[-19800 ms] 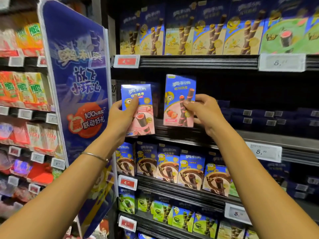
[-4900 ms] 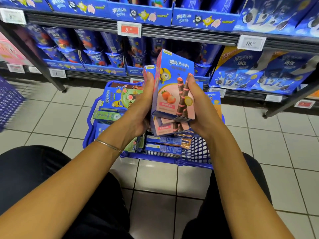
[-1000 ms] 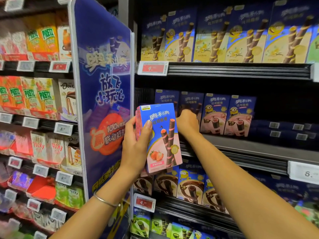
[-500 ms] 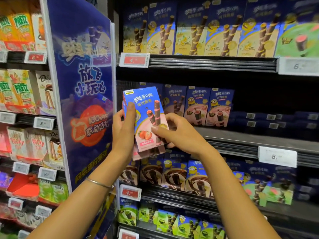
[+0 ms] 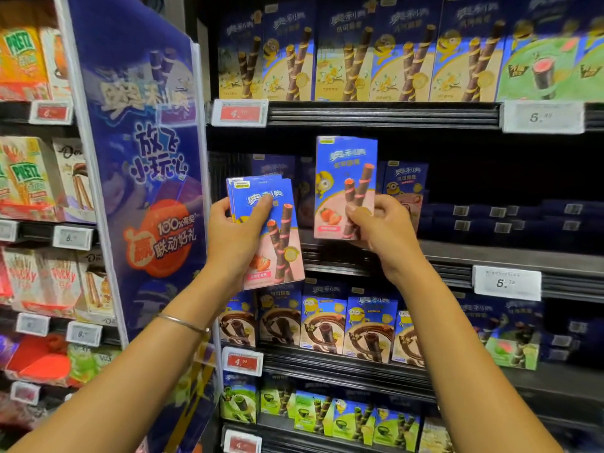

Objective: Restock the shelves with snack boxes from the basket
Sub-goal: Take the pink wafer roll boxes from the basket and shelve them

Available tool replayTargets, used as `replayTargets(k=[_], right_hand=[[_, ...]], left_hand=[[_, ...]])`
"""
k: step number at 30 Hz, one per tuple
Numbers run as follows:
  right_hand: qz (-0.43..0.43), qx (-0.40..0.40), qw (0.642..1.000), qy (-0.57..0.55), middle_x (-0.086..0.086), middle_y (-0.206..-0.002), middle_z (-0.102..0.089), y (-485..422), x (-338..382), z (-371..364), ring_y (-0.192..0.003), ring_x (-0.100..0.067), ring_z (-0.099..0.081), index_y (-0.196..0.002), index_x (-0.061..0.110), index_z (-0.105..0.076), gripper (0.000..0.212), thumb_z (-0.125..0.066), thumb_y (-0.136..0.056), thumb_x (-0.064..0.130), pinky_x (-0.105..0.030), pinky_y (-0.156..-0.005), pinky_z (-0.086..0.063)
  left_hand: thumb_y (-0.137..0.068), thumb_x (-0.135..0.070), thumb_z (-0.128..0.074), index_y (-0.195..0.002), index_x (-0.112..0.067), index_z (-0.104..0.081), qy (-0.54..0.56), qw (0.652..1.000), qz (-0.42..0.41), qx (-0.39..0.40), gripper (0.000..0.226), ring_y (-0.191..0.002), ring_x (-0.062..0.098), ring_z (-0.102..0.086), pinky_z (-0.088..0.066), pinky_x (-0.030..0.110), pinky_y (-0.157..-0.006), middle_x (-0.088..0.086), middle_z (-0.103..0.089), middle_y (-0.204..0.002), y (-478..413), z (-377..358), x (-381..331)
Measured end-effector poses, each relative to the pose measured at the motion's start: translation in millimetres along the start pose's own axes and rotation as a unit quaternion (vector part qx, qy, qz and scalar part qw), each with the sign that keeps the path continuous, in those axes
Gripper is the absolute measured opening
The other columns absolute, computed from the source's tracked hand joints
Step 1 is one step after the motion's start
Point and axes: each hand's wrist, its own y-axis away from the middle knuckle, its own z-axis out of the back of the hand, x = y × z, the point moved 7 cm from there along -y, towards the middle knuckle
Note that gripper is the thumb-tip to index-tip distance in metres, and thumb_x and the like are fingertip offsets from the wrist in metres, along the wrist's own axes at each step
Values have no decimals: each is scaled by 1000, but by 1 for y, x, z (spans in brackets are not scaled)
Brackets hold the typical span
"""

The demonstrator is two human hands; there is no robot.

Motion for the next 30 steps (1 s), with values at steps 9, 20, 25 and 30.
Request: replayTargets(k=[9, 20, 25, 30], right_hand=[[3, -31, 977, 211, -8, -111, -66, -33, -15, 9, -98, -20, -66, -114, 10, -50, 36, -75, -90, 23, -36, -77, -56], [-13, -17, 922, 385, -23, -136, -51, -62, -25, -14, -123, -42, -53, -130, 5, -41, 60, -68, -90, 41, -54, -101, -48], [-11, -25, 909, 416, -22, -133, -54, -75, -30, -28, -119, -43, -55, -125, 4, -49, 52, -68, -91, 40, -50, -94, -51], [22, -51, 895, 442, -18, -118, -65, -78, -27, -40, -106, -41, -63, -113, 9, -58, 45, -72, -87, 43, -48, -84, -55]], left_hand=[[-92, -41, -81, -129, -9, -59, -1, 1000, -3, -3, 53, -80, 14, -80, -58, 20, -58, 1, -80, -105, -1, -4, -6], [-93, -42, -79, -123, -18, -54, 9, 1000, 16, 5, 46, -77, 12, -80, -58, 20, -56, -4, -80, -98, -3, -5, -5], [-94, -45, -77, -131, -9, -56, 4, 1000, 18, 6, 56, -83, 17, -81, -59, 22, -59, 3, -80, -109, -3, -4, -5], [-94, -45, -77, -129, -12, -55, 0, 1000, 21, 12, 53, -82, 16, -81, -59, 21, -58, 2, -81, -105, -3, -5, -7]])
